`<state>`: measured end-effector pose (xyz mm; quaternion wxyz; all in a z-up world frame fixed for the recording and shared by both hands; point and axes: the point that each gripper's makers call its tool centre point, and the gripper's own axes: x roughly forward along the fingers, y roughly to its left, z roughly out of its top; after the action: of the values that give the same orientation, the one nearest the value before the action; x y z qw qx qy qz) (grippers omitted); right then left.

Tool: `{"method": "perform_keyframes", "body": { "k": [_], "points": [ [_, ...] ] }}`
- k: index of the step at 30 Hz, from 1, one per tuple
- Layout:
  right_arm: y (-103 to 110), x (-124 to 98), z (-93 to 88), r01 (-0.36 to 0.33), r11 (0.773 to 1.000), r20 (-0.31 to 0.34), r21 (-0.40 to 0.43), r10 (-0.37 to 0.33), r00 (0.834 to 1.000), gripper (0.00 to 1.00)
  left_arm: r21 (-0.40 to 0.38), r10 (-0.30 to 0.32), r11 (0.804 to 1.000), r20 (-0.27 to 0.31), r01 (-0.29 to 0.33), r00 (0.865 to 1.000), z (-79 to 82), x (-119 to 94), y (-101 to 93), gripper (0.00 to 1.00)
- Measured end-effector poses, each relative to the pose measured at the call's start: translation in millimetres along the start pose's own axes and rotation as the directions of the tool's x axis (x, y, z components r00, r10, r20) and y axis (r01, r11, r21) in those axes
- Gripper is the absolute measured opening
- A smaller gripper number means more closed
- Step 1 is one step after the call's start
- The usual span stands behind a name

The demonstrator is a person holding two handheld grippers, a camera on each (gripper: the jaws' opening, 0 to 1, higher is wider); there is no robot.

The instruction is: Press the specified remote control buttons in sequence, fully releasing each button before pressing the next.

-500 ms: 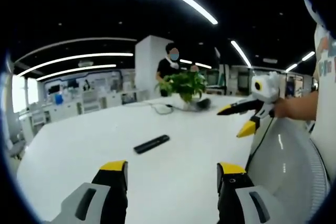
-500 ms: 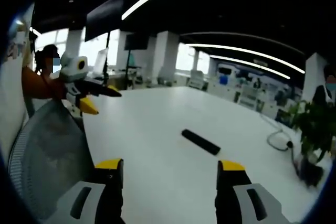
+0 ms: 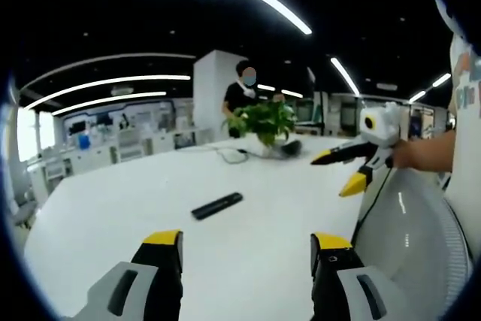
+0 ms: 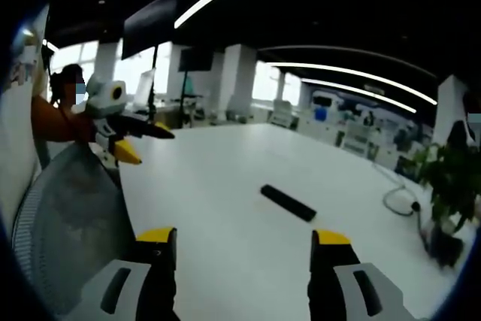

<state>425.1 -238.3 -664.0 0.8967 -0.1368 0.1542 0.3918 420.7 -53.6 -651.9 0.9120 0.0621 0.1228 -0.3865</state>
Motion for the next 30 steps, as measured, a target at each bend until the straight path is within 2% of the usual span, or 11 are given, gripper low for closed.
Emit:
{"method": "perform_keyframes", "body": {
  "k": [30],
  "points": [
    [1.7, 1.1, 0.3, -0.007, 1.000, -0.009, -0.001, 0.007, 1.000, 0.71, -0.003, -0.003, 1.000, -0.005, 0.003, 1.000, -0.1, 0.1, 0.9, 0.71]
  ]
}}
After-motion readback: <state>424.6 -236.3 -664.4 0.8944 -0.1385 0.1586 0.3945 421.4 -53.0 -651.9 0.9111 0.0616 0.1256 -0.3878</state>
